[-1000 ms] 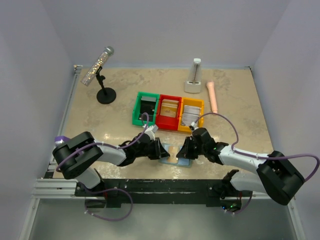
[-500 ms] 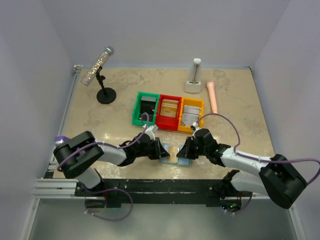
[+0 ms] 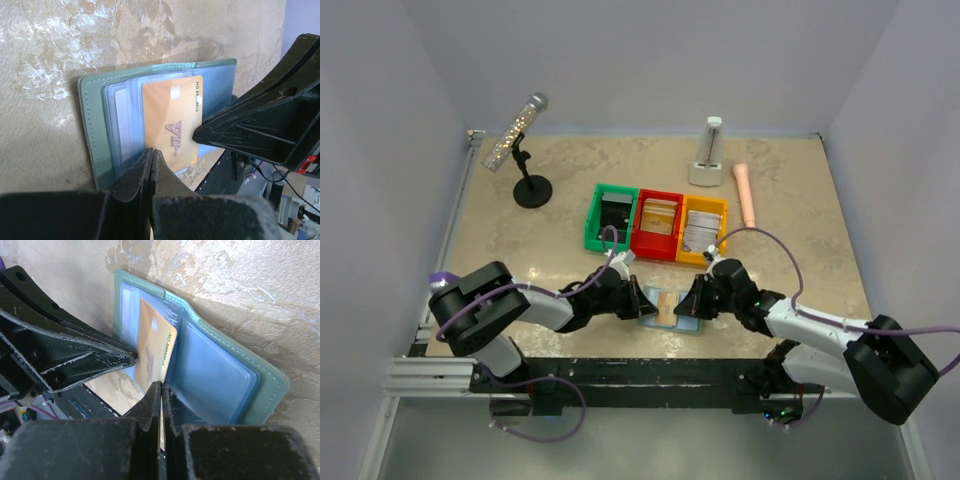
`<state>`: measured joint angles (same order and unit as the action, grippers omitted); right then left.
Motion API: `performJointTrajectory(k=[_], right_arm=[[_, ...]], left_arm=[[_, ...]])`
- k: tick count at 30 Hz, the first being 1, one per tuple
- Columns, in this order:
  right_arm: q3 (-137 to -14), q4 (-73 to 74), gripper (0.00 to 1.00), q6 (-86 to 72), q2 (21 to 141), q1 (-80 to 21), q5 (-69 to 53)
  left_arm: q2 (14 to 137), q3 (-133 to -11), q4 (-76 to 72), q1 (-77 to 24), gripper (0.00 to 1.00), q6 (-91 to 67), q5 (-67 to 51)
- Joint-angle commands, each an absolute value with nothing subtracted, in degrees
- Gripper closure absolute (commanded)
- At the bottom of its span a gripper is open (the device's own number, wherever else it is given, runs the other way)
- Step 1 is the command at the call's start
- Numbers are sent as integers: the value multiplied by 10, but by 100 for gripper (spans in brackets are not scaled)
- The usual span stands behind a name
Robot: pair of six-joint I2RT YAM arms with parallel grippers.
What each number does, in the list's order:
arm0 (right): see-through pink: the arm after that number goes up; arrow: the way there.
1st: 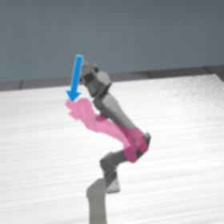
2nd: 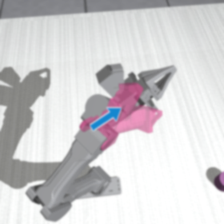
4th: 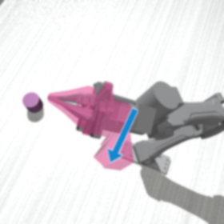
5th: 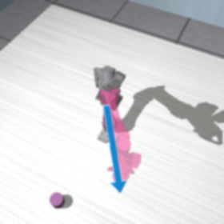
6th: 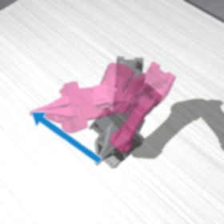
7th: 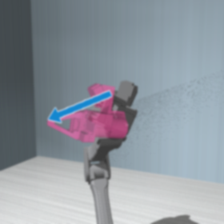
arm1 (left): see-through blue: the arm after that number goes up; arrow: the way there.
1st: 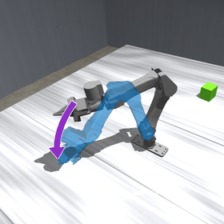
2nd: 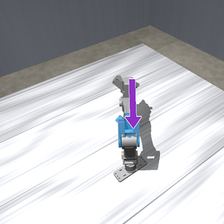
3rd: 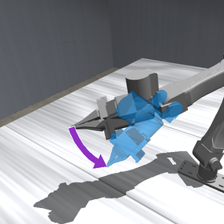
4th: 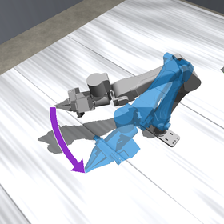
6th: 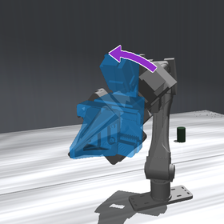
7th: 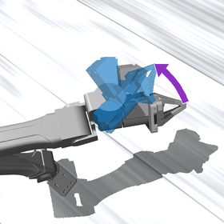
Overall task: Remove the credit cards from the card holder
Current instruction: Remove the credit card from the card holder.
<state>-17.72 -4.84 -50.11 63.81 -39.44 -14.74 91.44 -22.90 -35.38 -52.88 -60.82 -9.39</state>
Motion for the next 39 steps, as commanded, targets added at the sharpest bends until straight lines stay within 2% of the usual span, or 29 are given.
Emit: performJointTrajectory(k=[1,39], right_arm=[[-171,-60,100,-492,616,-395,-158],[-155,-40,100,-486,577,-387,-146]], left_arm=[[944,-210,-266,-529,100,-595,-58],[943,-207,-260,-529,100,-604,-47]])
